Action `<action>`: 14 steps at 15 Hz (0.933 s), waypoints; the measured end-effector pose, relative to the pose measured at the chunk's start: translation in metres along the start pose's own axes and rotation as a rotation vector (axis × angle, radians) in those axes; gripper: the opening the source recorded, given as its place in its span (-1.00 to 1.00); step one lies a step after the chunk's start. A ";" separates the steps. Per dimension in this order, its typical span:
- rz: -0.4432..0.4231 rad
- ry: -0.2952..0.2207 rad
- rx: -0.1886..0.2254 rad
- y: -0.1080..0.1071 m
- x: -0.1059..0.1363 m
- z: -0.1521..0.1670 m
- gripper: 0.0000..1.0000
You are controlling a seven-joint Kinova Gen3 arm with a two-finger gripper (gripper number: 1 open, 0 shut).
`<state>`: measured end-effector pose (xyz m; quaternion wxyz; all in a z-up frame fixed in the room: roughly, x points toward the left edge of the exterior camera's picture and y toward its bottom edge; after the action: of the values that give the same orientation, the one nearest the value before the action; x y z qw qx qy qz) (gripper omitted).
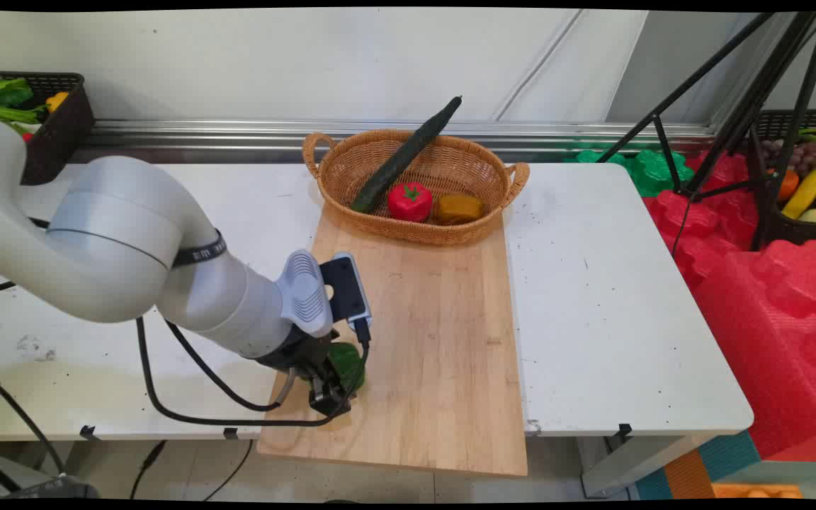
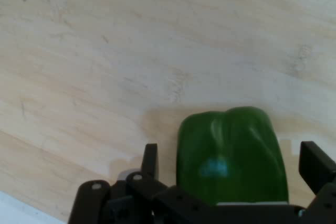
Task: Pick up the cucumber from the vegetable basket
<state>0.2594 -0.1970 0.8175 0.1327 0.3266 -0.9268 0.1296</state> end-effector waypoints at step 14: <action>-0.020 0.192 0.037 -0.066 0.044 -0.091 1.00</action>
<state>0.2829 -0.2425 0.9269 0.2163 0.3243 -0.9040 0.1759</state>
